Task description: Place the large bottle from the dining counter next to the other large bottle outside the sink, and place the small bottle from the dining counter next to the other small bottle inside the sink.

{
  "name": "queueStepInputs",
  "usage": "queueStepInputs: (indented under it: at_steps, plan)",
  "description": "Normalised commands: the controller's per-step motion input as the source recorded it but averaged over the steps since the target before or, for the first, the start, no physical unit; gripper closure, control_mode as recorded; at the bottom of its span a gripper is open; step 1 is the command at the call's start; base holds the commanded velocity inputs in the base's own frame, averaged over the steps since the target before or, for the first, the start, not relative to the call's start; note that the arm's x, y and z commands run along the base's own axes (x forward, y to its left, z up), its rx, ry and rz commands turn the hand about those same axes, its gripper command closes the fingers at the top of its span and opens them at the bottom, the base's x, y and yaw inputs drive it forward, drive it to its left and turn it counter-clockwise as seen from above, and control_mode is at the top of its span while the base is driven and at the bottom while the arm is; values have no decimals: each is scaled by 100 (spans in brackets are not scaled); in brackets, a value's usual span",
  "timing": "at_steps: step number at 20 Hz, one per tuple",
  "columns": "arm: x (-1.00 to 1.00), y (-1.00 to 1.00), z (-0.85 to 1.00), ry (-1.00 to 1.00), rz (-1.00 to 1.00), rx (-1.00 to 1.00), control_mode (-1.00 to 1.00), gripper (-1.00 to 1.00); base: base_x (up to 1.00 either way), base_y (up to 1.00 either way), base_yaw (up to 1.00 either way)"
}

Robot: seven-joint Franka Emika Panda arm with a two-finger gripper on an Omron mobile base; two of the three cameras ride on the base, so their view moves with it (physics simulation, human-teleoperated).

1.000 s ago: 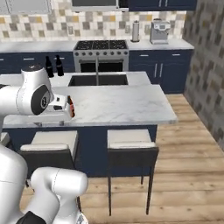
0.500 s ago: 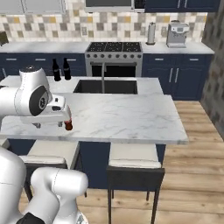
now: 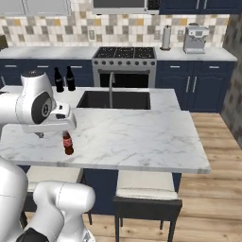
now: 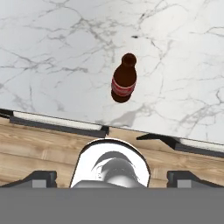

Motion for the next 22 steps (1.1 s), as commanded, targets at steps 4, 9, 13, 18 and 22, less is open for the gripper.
queueStepInputs:
  at_steps: [4,9,13,18,22]
  plan:
    - [0,0,0,0,0,0,100,-100,0,0,0]
    - [0,0,0,0,0,0,100,-100,0,0,0]
    - [0,0,0,0,0,0,100,-100,3,0,0]
    - [0,0,0,0,0,0,100,-100,40,6,0]
    - [0,0,0,0,0,0,100,-100,18,0,0]
